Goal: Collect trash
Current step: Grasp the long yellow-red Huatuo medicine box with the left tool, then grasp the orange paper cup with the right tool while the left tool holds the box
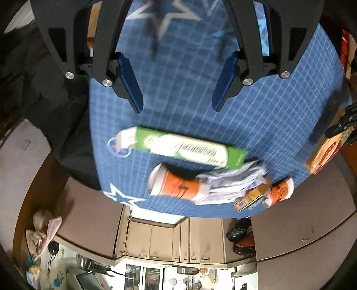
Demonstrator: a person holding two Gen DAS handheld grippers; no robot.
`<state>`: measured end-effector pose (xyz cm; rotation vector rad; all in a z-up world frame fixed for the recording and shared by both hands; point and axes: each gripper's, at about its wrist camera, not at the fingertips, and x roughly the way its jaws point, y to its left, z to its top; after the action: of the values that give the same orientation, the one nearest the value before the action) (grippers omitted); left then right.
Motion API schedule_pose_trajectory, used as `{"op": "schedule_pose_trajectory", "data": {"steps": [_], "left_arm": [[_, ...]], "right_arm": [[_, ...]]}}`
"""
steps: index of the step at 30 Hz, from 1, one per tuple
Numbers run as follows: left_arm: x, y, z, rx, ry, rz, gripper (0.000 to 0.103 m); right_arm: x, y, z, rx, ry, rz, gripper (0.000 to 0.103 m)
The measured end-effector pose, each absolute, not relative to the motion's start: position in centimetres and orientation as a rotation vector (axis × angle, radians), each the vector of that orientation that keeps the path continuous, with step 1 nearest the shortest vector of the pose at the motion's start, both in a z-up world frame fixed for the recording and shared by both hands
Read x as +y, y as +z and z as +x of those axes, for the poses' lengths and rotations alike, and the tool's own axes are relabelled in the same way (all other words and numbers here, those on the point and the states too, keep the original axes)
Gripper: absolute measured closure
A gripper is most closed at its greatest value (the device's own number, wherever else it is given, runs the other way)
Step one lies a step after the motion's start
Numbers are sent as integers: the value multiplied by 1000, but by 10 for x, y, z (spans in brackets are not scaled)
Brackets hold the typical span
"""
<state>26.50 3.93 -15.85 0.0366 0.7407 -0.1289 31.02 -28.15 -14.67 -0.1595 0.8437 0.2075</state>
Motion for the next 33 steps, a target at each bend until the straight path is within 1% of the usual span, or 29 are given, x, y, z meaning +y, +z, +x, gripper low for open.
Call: {"op": "schedule_pose_trajectory", "data": {"steps": [4, 5, 6, 7, 8, 12, 17, 19, 20, 21, 24, 28, 33], "left_arm": [[36, -161, 266, 752, -144, 30, 37], [36, -161, 265, 752, -147, 29, 37], [36, -161, 265, 753, -149, 27, 37], [35, -160, 266, 754, -155, 23, 37], [34, -160, 267, 754, -157, 19, 37], [34, -159, 270, 751, -163, 11, 37], [37, -162, 276, 772, -174, -18, 37], [35, -163, 278, 772, -172, -12, 37], [35, -163, 278, 771, -172, -10, 37], [34, -163, 279, 770, -172, -8, 37], [31, -164, 280, 765, -174, 2, 37], [28, -164, 281, 764, -178, 7, 37], [25, -164, 279, 761, -189, 15, 37]], "right_arm": [[-281, -131, 334, 813, 236, -163, 41], [-277, -128, 344, 816, 245, -181, 39], [-273, -127, 356, 820, 246, -214, 26], [-268, -127, 367, 821, 241, -252, 19], [-265, -128, 373, 821, 245, -274, 14], [-253, -138, 409, 851, 240, -359, 14], [-232, -152, 439, 860, 202, -571, 14], [-225, -162, 449, 892, 192, -637, 33], [-224, -166, 451, 904, 180, -656, 45], [-225, -169, 453, 907, 156, -671, 55], [-229, -165, 452, 906, 178, -605, 56], [-234, -153, 441, 856, 155, -557, 56], [-241, -115, 410, 744, 143, -423, 56]]}}
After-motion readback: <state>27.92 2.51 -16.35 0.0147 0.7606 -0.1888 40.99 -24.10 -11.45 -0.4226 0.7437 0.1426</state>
